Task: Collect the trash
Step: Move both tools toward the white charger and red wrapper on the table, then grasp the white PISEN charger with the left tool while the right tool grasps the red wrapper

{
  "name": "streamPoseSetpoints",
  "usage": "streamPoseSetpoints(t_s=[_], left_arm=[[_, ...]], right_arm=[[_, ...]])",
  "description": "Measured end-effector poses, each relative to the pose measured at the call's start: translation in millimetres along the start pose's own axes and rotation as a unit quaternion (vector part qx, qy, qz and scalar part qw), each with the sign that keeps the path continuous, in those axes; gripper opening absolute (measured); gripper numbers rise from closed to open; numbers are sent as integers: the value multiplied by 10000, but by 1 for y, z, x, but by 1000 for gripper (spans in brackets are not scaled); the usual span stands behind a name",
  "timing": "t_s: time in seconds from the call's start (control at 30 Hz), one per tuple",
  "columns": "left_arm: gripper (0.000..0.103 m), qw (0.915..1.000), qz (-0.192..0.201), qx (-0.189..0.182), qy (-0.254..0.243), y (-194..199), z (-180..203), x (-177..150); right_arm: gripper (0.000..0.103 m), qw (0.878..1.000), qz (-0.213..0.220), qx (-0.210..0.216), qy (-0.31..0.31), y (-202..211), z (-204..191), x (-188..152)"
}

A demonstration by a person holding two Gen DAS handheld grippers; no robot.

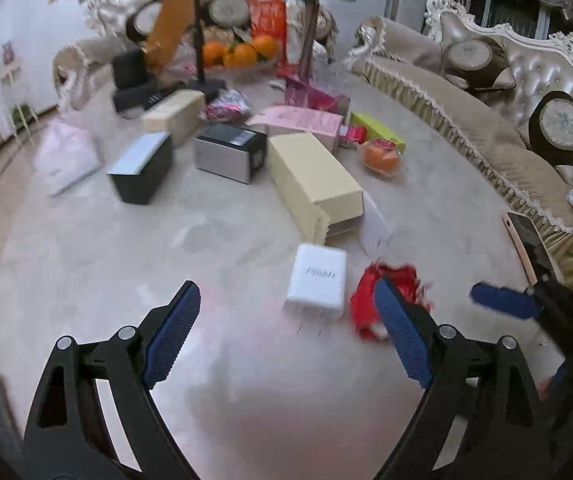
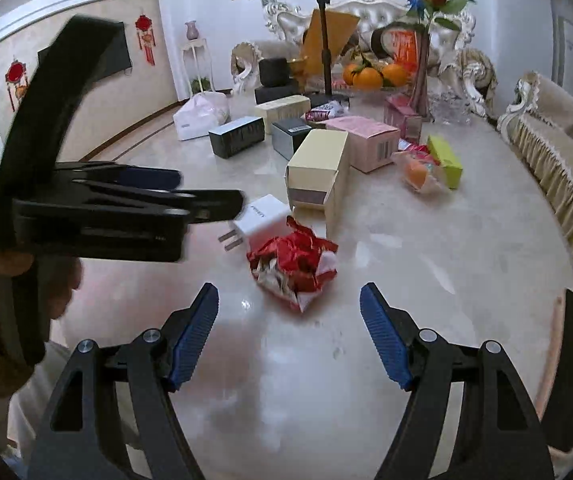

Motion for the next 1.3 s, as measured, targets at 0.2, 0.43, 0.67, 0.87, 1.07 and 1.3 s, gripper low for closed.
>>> streamPoseSetpoints(t_s=[0.2,0.43,0.67,0.87,1.07,1.3], left_arm=[[86,9990,-400,-105,-191,-34,6,-10],[86,9976,-551,-370,-185,-45,4,-11],[86,9960,-638,-620,4,-49,-1,-7],[86,9953,-660,-702,-31,-51,3,-10],[86,9954,-654,-693,-67,-50,5,-12],[86,9930,-597,-991,221,-46,-3,-11]], right_arm=[[70,9999,-101,-15,16,-11,3,6],[70,9996,-243,-113,128,-30,5,11],[70,9990,-448,-53,72,-48,5,15],[57,9973,-681,-42,285,-45,7,3],[56,9967,-694,-231,364,-34,27,-6],[74,9967,-389,-101,702,-31,15,8]])
Point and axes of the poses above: each gripper's, at about its wrist camera, not at the fingertips, and y roughly against the way its jaws point, z to its right, x to its top, the point moved 9 cm from there along -y, roughly the way its jaws point, and after that the axes turned 2 degrees about -z, right-handed, at the moved point
